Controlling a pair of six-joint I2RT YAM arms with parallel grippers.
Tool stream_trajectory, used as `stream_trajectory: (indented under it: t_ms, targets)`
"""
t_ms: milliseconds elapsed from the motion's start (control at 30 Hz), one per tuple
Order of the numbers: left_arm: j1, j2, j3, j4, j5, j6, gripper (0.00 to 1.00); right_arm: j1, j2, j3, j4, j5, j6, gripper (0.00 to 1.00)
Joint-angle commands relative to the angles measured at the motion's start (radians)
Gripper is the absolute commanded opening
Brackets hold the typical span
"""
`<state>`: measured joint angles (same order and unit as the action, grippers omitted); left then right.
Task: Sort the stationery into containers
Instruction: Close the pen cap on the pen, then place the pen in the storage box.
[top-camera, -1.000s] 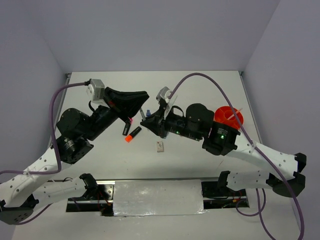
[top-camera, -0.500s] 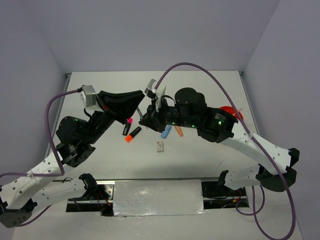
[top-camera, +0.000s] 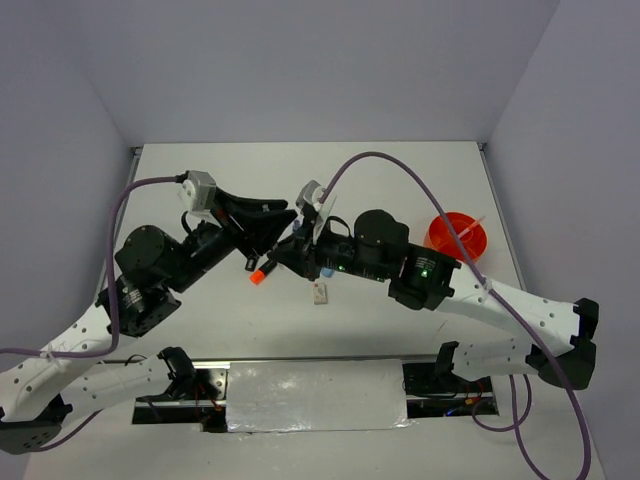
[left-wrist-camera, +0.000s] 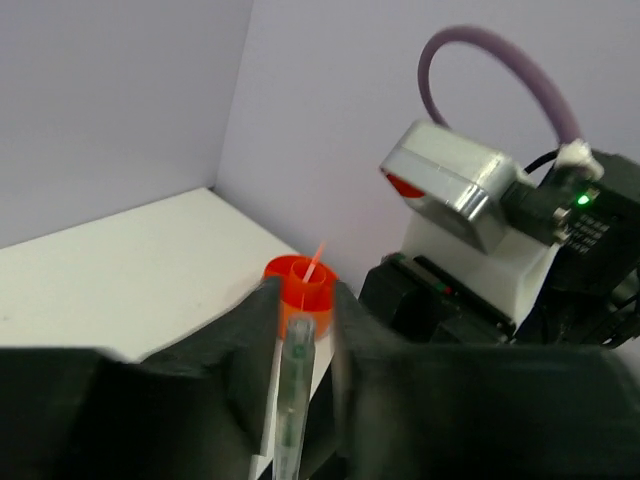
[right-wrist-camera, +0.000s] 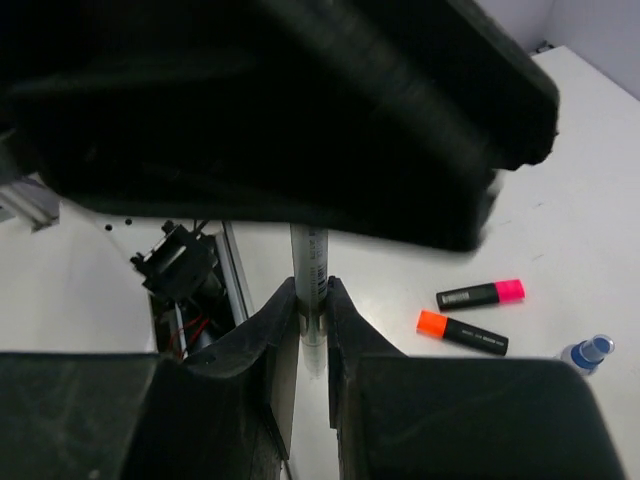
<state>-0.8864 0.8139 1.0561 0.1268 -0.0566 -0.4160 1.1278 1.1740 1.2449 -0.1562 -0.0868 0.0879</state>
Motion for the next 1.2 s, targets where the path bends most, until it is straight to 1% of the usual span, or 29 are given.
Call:
stream_trajectory:
  t_ms: [0,33,67,100,133,167,233,300,333,400,433,500,600,667,700,733,767,800,833,900,933,967,1000,1033,1100,1133,1167]
  targets:
    - [-0.011,-0.027,0.033,-0.041,-0.014,0.022,0.47,0.009,-0.05,-0.053,0.244,0.105,0.042,0.0]
    - [-0.011,-0.036,0.028,0.017,-0.015,0.028,0.62,0.012,-0.051,-0.065,0.247,0.101,0.05,0.0]
    - [-0.011,-0.056,0.028,0.039,-0.022,0.028,0.73,0.012,-0.051,-0.085,0.25,0.099,0.056,0.0]
    - [-0.01,-0.064,0.033,0.057,-0.029,0.029,0.88,0.012,-0.051,-0.096,0.254,0.098,0.064,0.0]
    - [-0.011,-0.071,0.039,0.072,-0.034,0.04,0.98,0.012,-0.056,-0.105,0.259,0.105,0.073,0.0]
    - [-0.011,-0.081,0.045,0.098,-0.034,0.045,0.99,0.01,-0.059,-0.131,0.271,0.108,0.076,0.0]
    - [-0.01,-0.085,0.07,0.112,-0.026,0.052,0.99,0.009,-0.065,-0.16,0.277,0.123,0.087,0.0]
    - [-0.01,-0.084,0.113,0.088,-0.034,0.057,0.99,0.009,-0.071,-0.183,0.291,0.142,0.09,0.0]
    - [-0.009,-0.085,0.126,0.071,-0.06,0.059,0.99,0.004,-0.082,-0.203,0.297,0.159,0.099,0.0]
    - [-0.01,-0.09,0.156,-0.016,-0.115,0.042,0.99,-0.037,-0.094,-0.225,0.314,0.15,0.114,0.0]
    - [-0.011,-0.1,0.165,-0.053,-0.199,0.034,0.99,-0.052,-0.108,-0.246,0.32,0.134,0.13,0.0]
    - [-0.009,-0.111,0.185,-0.178,-0.268,0.026,0.99,-0.101,-0.119,-0.257,0.334,0.111,0.139,0.0]
    - [-0.01,-0.133,0.168,-0.265,-0.315,0.026,0.99,-0.129,-0.123,-0.257,0.333,0.099,0.105,0.0]
    - [-0.01,-0.157,0.153,-0.309,-0.325,0.01,0.99,-0.161,-0.14,-0.272,0.33,0.162,0.093,0.0]
    - [-0.009,-0.168,0.153,-0.367,-0.331,-0.004,0.99,-0.186,-0.172,-0.289,0.336,0.171,0.09,0.0]
    - [-0.011,-0.191,0.15,-0.397,-0.327,-0.009,0.99,-0.269,-0.191,-0.336,0.345,0.171,0.092,0.0]
    - [-0.011,-0.203,0.144,-0.429,-0.319,-0.017,0.99,-0.313,-0.215,-0.367,0.378,0.177,0.089,0.0]
    - [-0.01,-0.217,0.139,-0.459,-0.293,-0.024,0.99,-0.354,-0.265,-0.395,0.398,0.218,0.057,0.0]
    - [-0.011,-0.241,0.133,-0.525,-0.279,-0.027,0.99,-0.415,-0.289,-0.456,0.418,0.263,0.026,0.0]
    - [-0.011,-0.262,0.114,-0.599,-0.25,-0.035,0.99,-0.48,-0.351,-0.515,0.492,0.375,-0.034,0.0]
    - [-0.011,-0.275,0.108,-0.675,-0.241,-0.035,0.99,-0.556,-0.364,-0.563,0.53,0.403,-0.039,0.0]
    - [-0.011,-0.283,0.099,-0.712,-0.233,-0.035,0.99,-0.603,-0.372,-0.581,0.54,0.426,-0.03,0.0]
    - [-0.011,-0.303,0.093,-0.748,-0.221,-0.035,0.99,-0.647,-0.37,-0.608,0.552,0.43,-0.014,0.0]
    - [-0.01,-0.317,0.067,-0.797,-0.216,-0.032,0.99,-0.734,-0.361,-0.62,0.585,0.43,-0.011,0.0]
    - [-0.011,-0.364,0.03,-0.826,-0.212,-0.02,0.99,-0.819,-0.314,-0.625,0.6,0.434,0.024,0.0]
    - [-0.011,-0.386,-0.019,-0.834,-0.21,-0.015,0.99,-0.886,-0.297,-0.622,0.61,0.423,0.033,0.0]
    - [-0.011,-0.403,-0.045,-0.829,-0.207,0.005,0.99,-0.907,-0.257,-0.618,0.618,0.426,0.047,0.0]
